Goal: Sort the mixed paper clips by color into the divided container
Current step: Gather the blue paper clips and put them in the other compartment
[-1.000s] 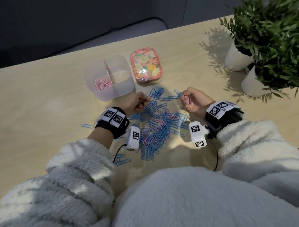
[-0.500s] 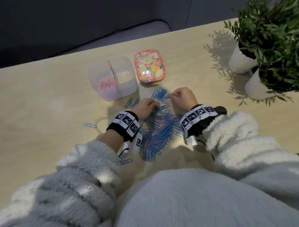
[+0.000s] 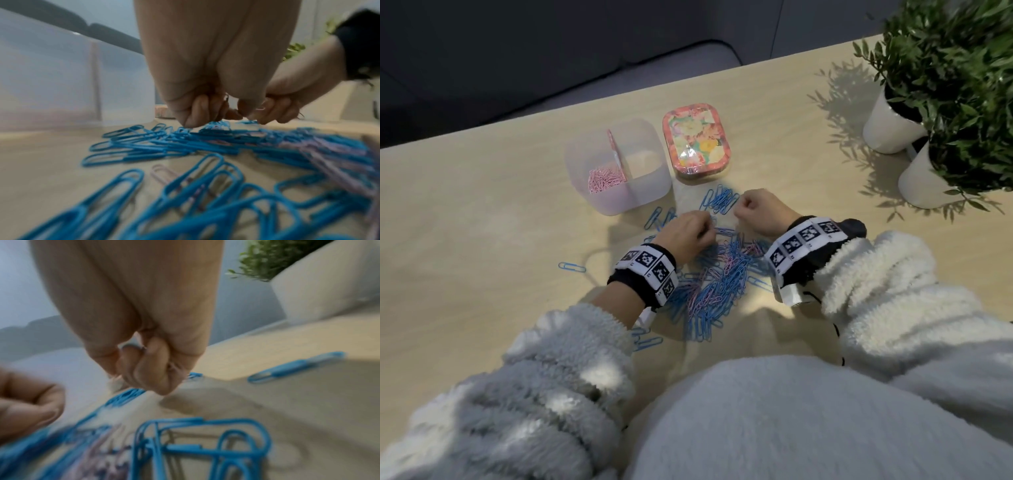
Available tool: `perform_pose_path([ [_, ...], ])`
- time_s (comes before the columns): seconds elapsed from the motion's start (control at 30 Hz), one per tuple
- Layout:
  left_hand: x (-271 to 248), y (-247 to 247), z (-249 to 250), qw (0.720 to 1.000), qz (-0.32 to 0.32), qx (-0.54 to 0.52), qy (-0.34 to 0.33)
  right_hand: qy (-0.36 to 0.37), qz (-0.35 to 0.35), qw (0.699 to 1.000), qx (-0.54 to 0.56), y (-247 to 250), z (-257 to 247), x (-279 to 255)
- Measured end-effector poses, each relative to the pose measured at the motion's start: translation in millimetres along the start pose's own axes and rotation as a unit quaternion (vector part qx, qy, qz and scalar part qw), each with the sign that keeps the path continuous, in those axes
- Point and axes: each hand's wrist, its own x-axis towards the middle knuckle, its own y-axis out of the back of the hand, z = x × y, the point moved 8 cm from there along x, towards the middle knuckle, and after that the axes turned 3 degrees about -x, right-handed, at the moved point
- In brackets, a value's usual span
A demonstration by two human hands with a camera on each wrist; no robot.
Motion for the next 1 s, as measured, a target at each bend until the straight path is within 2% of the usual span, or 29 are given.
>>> perform_pose_path([
  [0.1, -4, 9, -22, 0.982, 0.016, -0.165, 0.087, -0.072, 0.018, 0.972, 0.223, 7, 24, -5],
  [0.2, -7, 12, -41, 0.942, 0.018, -0.296, 0.155, -0.085, 0.018, 0.950, 0.300, 6, 25, -12],
  [0.27, -11, 11, -46, 0.893, 0.011, -0.408, 0.191, -0.043, 0.015, 0.975, 0.217, 4, 11, -12],
  [0.33, -11, 11, -48, 0.845, 0.006, -0.489, 0.218, 0.032, 0.012, 0.999, 0.041, -2, -5, -11],
  [0.4, -9, 10, -48, 0.817, -0.006, -0.522, 0.246, 0.060, 0.010, 0.994, -0.091, -12, -11, -12],
  [0.47, -10, 8, -45, 0.807, -0.012, -0.523, 0.274, 0.058, 0.007, 0.990, -0.131, -17, -13, -13],
  [0.5, -9, 9, -46, 0.817, -0.007, -0.503, 0.283, 0.054, 0.001, 0.990, -0.129, -18, -13, -11],
  [0.53, -8, 10, -47, 0.845, 0.000, -0.456, 0.279, 0.050, -0.006, 0.992, -0.118, -19, -13, -10],
  [0.6, -3, 15, -46, 0.919, 0.020, -0.315, 0.235, 0.042, -0.024, 0.995, -0.087, -17, -13, -11],
  [0.67, 1, 15, -44, 0.962, 0.036, -0.192, 0.192, 0.022, -0.033, 0.999, -0.027, -11, -9, -13],
  [0.77, 2, 15, -39, 0.978, 0.054, -0.108, 0.168, -0.023, 0.014, 0.996, 0.085, 8, 8, -15],
  [0.8, 3, 15, -38, 0.980, 0.060, -0.098, 0.161, -0.025, 0.046, 0.995, 0.081, 16, 13, -14],
  [0.9, 5, 16, -33, 0.986, 0.064, -0.059, 0.142, -0.016, 0.117, 0.991, -0.058, 26, 12, -17],
  [1.0, 5, 19, -32, 0.988, 0.068, -0.027, 0.134, 0.026, 0.084, 0.983, -0.162, 6, -9, -22],
])
